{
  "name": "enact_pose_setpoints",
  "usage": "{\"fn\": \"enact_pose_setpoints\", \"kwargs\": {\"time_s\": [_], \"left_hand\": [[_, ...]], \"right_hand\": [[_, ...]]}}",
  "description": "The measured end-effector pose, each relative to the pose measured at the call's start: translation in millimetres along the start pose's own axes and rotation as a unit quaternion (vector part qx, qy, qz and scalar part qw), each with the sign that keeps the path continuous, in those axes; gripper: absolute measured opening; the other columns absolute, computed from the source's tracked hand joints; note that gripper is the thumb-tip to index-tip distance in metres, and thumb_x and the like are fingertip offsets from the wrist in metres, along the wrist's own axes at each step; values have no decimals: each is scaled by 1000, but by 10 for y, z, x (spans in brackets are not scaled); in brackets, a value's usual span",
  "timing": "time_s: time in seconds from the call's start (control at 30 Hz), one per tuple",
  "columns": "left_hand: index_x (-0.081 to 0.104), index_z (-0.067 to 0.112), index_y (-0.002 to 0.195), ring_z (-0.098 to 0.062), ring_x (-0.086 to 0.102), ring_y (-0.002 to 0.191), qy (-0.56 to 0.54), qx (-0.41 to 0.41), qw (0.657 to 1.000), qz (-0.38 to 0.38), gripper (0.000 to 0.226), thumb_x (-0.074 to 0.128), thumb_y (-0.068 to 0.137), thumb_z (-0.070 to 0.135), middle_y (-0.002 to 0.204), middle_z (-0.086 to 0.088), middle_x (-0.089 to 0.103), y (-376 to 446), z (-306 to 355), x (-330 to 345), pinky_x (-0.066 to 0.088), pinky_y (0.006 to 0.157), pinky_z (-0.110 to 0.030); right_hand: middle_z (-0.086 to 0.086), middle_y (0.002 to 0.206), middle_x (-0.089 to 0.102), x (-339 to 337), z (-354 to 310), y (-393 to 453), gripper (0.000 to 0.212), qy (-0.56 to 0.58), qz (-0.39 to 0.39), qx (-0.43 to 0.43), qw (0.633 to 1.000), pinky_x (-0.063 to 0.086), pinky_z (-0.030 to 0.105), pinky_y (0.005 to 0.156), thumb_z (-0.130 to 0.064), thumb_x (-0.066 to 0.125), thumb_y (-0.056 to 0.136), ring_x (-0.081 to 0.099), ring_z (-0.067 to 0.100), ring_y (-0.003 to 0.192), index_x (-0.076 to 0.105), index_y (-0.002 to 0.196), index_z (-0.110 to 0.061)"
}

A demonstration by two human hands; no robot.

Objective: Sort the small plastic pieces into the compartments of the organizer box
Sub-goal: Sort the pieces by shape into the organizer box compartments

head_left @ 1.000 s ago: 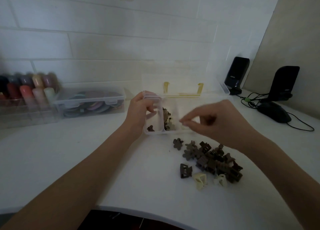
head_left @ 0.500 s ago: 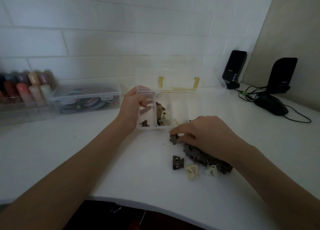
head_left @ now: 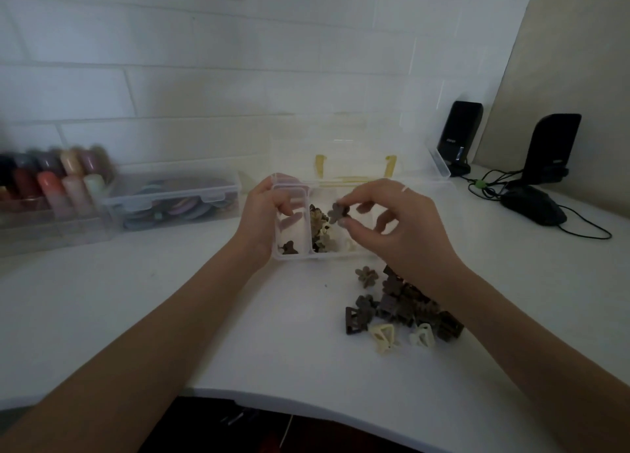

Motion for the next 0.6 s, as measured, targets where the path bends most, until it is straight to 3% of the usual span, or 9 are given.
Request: {"fn": "enact_pose_setpoints", "kwargs": {"time_s": [0.13, 0.27, 0.37, 0.53, 0.6], "left_hand": [[56, 14, 72, -25, 58, 82, -7, 2, 1000, -4, 40, 40, 39, -1, 74, -2, 63, 2, -5, -3, 48, 73, -33], [57, 14, 74, -26, 60, 87, -4, 4, 1000, -8, 41, 40, 40, -2, 81, -5, 64, 4, -17, -11, 49, 78, -37], [55, 14, 72, -26, 59, 89, 1, -1, 1000, -7, 36, 42, 41, 0, 83, -5, 64, 10, -12, -10, 48, 77, -36], [56, 14, 73, -25, 61, 85, 0, -3, 1000, -7, 38, 40, 42, 0, 80, -4, 65, 22, -27, 4, 48, 75, -34], [56, 15, 73, -27, 60, 87, 3, -3, 1000, -8, 38, 40, 41, 0, 81, -4, 63, 16, -24, 9, 47, 78, -36]], "right_hand": [[-4, 95, 64, 181, 19, 203, 14, -103, -31, -55, 993, 38, 14, 69, -9, 68, 81, 48, 10, 89, 66, 94, -16], [7, 86, 58, 367, 109, 249, 5, -216, 8, -73, 974, 37, 25, 70, -11, 71, 78, 50, 24, 82, 68, 78, -7], [7, 81, 52, 359, 171, 228, 15, -286, 37, -71, 955, 44, 34, 62, -22, 67, 82, 48, 24, 76, 74, 77, -10], [1, 91, 51, 162, 121, 153, 23, -188, -26, -41, 981, 40, 27, 59, -23, 65, 86, 45, 12, 75, 70, 108, -21], [-6, 87, 56, 28, 31, 174, 19, -130, -60, -24, 989, 41, 22, 59, -23, 65, 85, 46, 7, 66, 70, 104, -24]]}}
Point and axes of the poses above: each hand's wrist, its own y-axis towards the middle knuckle, its own x-axis out of the palm, z = x × y, the point moved 1 cm from there along y, towards the middle knuckle
